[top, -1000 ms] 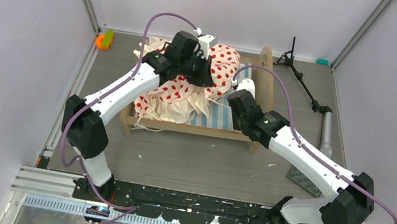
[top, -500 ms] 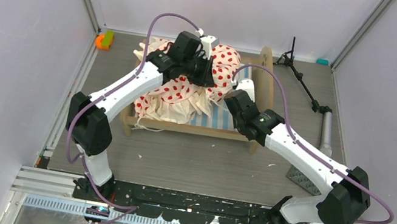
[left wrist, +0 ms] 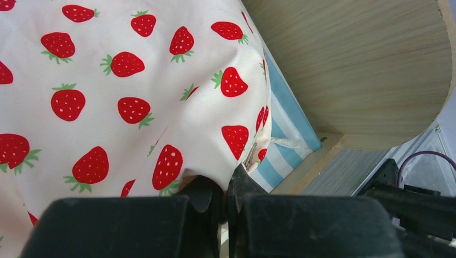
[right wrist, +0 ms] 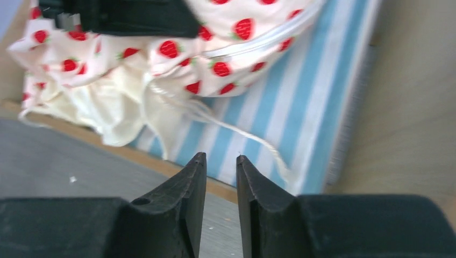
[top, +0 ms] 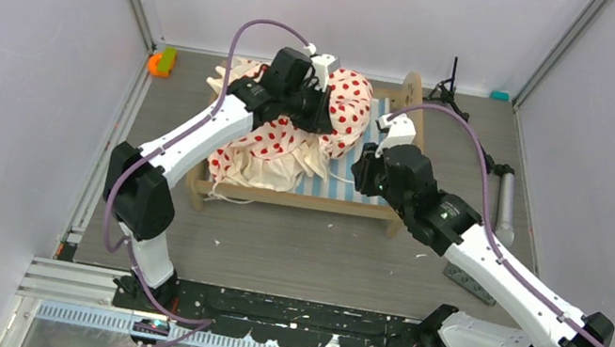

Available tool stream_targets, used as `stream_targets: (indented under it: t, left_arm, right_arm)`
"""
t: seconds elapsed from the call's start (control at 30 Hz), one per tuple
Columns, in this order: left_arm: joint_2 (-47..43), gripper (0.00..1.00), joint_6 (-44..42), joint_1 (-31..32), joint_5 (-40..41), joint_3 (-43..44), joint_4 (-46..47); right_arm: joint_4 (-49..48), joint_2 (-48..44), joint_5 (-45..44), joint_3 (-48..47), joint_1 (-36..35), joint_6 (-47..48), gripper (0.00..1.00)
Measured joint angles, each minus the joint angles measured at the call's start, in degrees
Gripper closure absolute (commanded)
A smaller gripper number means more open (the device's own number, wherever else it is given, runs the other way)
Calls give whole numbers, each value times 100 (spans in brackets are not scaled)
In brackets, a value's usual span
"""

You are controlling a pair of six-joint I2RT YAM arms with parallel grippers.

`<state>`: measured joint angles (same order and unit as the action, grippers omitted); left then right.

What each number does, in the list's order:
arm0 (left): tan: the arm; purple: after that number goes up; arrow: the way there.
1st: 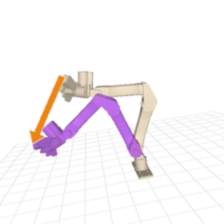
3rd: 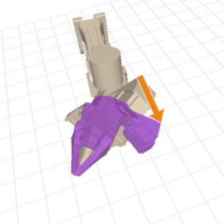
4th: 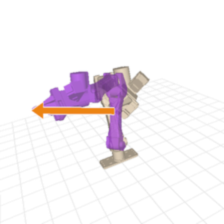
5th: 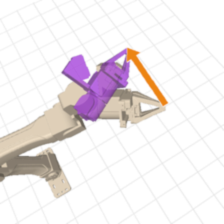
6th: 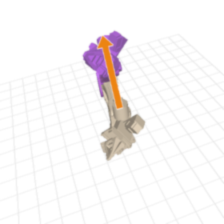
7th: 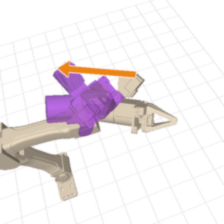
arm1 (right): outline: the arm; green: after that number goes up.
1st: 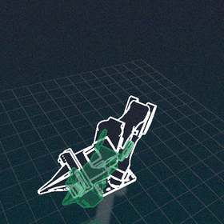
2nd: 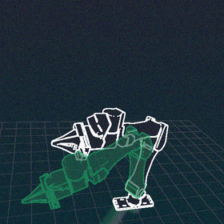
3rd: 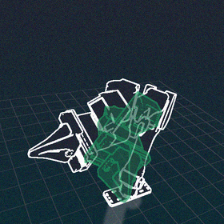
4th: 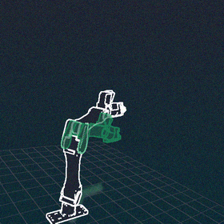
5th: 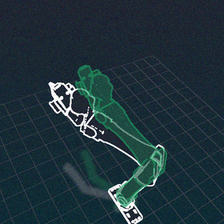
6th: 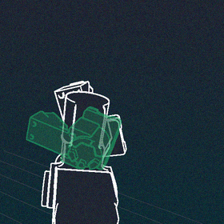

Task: Set up the pet bed
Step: Cross the ropes on the bed frame.

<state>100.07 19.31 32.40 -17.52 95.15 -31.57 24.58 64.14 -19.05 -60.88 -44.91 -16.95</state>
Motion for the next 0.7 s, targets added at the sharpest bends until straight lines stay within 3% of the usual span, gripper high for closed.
stream_targets:
  t: [0.3,0.7]
  left_arm:
    - [48,100,0,0,0,138,-4]
    - [74,100,0,0,0,140,-4]
  right_arm:
    - [-1137,389,1080,962,-149,-452,71]
    - [-2339,1344,848,1204,-153,-1082,67]
